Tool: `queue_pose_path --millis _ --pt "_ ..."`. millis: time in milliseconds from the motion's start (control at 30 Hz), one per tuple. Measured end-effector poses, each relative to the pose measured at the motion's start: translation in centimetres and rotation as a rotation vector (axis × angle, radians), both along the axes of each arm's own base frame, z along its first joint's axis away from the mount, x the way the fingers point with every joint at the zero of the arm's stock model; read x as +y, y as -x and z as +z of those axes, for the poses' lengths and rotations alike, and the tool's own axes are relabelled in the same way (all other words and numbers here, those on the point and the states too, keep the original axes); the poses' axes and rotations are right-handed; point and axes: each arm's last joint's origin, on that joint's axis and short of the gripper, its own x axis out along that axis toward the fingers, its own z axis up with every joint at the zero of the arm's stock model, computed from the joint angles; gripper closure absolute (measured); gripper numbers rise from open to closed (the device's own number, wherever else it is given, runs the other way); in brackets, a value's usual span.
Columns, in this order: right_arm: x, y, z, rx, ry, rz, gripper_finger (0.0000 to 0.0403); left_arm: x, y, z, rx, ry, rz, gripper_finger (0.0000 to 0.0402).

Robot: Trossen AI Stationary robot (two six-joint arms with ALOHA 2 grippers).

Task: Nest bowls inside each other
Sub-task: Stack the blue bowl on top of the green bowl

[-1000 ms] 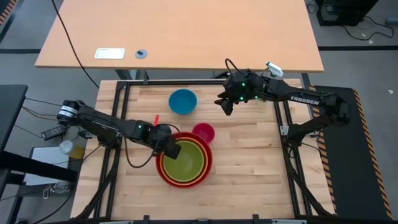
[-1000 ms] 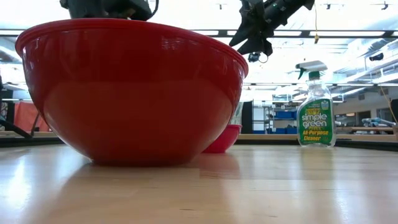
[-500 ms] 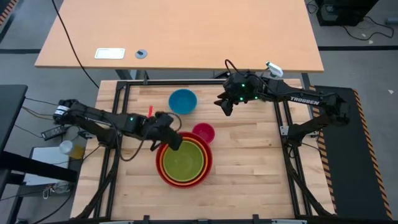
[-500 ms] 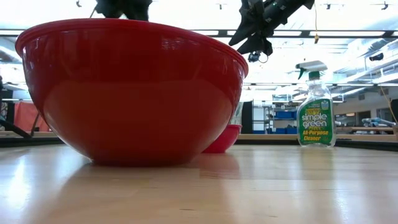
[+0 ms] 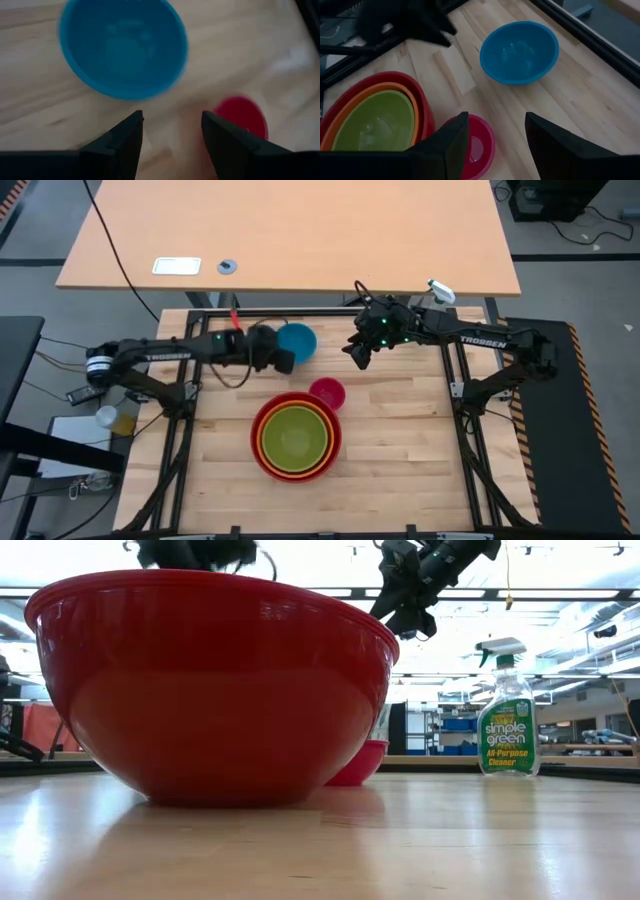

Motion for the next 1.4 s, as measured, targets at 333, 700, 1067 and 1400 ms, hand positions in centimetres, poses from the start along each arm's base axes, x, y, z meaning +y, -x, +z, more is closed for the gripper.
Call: queue_pose_path --millis 333,700,1067,1400 --pt "0.5 -0.2 0.0 -0.008 -0.001 0.022 0.0203 6.0 3.0 -2.1 -0.032 0.093 0.283 0.0196" --pt "1.2 -1.0 -0.6 0.007 0.003 0.040 0.0203 8.4 2.2 -5.2 0.040 0.136 0.333 0.0196" --pt "1.3 -1.4 -0.2 -0.043 0.002 0.003 0.0203 9.2 0.6 -8.9 0.113 0.196 0.325 0.0201" --pt "1.3 -1.4 -0.2 -0.044 -0.001 -0.011 0.0203 9.4 0.4 -9.5 0.129 0.196 0.317 0.0305"
